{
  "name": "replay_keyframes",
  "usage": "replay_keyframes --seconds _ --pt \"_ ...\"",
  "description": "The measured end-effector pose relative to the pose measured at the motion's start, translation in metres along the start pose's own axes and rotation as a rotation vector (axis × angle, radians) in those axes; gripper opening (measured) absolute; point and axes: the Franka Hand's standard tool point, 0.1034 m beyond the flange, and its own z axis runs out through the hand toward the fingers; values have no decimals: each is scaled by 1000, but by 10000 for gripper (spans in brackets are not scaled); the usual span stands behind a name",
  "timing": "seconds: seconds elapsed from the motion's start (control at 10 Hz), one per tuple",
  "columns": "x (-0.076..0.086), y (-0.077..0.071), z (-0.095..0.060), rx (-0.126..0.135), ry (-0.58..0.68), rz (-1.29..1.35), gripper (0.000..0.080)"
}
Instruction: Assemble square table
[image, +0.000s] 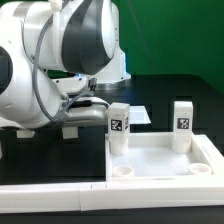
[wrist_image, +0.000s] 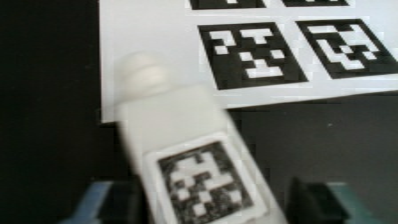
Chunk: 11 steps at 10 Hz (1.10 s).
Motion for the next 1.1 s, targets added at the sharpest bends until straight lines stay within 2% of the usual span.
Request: replay_keyframes --seconds 0.1,0.2,0.3,0.4,0.6,0.7,0.8,1.1 --pt "0 0 0 0 -1 0 284" --pt "0 0 0 0 -1 0 284" --pt "-5 -2 -9 4 -10 -4 284" --pt "-11 -3 -30 5 12 -20 284" --pt "-35 -15 -68 8 49 -73 284" --pt "-43 -23 -93 -5 126 -89 284" --pt "-47 -33 -111 -29 237 -111 284" --pt "-42 -35 -116 -40 459 -115 284"
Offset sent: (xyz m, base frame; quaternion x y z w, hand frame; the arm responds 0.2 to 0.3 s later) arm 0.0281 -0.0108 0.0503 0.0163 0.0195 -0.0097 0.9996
